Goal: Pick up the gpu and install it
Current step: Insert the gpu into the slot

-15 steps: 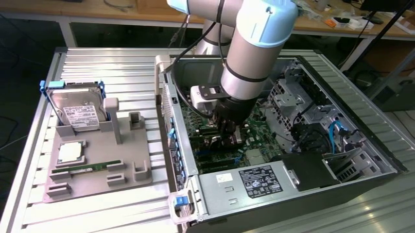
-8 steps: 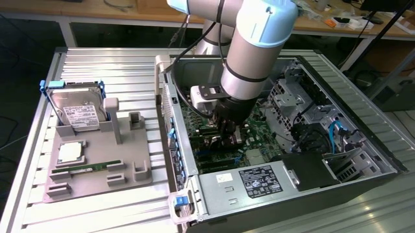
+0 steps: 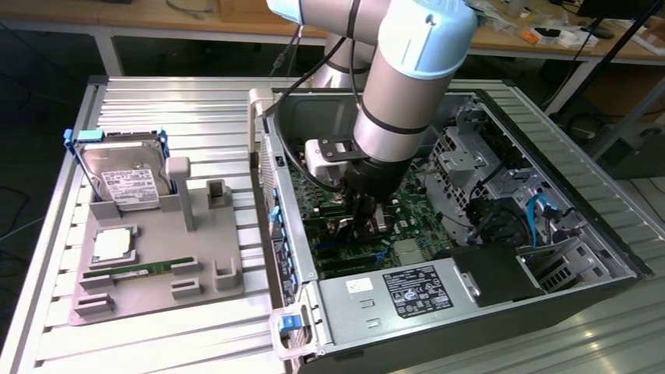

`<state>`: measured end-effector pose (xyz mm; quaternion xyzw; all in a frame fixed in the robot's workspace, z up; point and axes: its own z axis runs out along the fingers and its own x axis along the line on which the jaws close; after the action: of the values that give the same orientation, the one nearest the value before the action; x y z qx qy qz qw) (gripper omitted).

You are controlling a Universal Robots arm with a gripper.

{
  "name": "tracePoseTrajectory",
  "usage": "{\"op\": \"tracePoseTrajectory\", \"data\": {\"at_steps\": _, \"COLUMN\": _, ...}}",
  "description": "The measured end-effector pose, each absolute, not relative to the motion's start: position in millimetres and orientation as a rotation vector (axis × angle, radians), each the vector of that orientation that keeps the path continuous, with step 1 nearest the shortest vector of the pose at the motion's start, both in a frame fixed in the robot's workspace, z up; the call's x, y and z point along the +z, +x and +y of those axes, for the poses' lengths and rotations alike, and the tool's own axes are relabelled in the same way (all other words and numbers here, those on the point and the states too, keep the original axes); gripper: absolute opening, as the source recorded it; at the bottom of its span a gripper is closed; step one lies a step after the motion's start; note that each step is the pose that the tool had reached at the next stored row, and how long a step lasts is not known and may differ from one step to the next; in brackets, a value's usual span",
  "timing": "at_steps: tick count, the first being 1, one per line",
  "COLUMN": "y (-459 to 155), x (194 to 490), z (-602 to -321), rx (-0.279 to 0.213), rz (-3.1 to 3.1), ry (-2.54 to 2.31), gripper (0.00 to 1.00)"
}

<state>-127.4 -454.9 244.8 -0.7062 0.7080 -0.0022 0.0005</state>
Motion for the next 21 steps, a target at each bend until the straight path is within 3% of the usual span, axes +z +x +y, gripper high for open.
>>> {"op": "tracePoseTrajectory", "data": {"at_steps": 21, "y": -127.5, "x": 275.1, "z": -454.4, "rx": 0.001, "rz": 2.22, "ry": -2.214, "gripper": 0.4}}
